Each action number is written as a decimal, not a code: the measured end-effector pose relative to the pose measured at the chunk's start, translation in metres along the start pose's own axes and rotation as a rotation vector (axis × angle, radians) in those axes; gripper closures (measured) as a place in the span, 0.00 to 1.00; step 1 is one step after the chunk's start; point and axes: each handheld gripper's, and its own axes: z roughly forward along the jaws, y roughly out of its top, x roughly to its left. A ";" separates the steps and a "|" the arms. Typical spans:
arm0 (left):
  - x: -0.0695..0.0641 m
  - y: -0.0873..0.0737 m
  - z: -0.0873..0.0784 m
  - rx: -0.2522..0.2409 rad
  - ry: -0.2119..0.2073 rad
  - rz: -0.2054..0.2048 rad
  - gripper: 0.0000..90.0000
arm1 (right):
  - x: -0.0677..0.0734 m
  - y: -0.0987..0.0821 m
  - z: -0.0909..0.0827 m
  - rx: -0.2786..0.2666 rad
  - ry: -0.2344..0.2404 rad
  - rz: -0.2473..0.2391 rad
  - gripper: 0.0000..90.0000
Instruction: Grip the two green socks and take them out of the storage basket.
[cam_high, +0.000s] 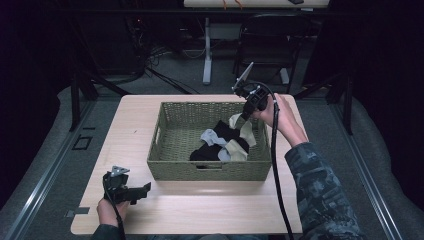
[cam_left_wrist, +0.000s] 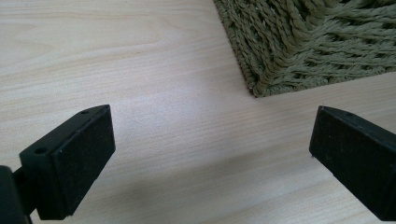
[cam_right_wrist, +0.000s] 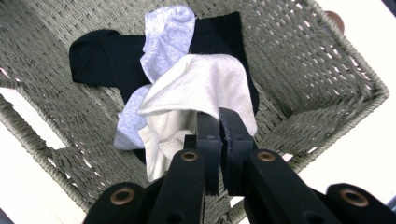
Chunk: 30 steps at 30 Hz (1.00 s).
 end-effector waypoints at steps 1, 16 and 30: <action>0.000 0.000 0.000 -0.005 0.003 0.000 0.00 | 0.000 0.000 -0.001 0.000 0.001 0.000 0.98; 0.000 0.000 0.001 -0.003 0.003 0.000 0.00 | -0.004 0.009 -0.035 -0.031 0.002 0.025 0.98; -0.001 0.000 0.001 -0.002 -0.004 0.000 0.00 | -0.012 0.003 -0.071 -0.069 -0.027 0.050 0.98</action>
